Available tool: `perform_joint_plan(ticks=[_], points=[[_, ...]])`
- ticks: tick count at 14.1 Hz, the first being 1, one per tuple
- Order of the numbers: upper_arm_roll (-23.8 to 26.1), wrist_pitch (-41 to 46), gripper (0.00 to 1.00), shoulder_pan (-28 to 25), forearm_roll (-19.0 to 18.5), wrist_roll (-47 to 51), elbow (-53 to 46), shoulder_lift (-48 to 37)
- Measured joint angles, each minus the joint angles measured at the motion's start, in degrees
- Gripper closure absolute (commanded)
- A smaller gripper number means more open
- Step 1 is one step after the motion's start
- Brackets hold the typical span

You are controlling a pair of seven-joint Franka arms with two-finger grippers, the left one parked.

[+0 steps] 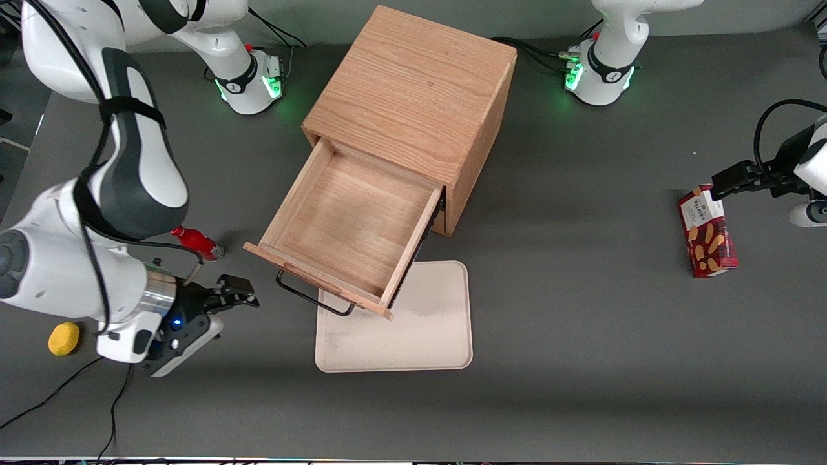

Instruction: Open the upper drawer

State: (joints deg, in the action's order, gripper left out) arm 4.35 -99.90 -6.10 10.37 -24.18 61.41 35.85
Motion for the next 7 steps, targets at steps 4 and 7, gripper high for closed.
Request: perform_joint_plan(ticks=[4, 7], points=[[-4.2, 10.4, 0.00, 0.1, -0.6, 0.1, 0.6, -3.5], [-6.7, 13.6, 0.00, 0.1, -0.7, 0.4, 5.6, -8.1]])
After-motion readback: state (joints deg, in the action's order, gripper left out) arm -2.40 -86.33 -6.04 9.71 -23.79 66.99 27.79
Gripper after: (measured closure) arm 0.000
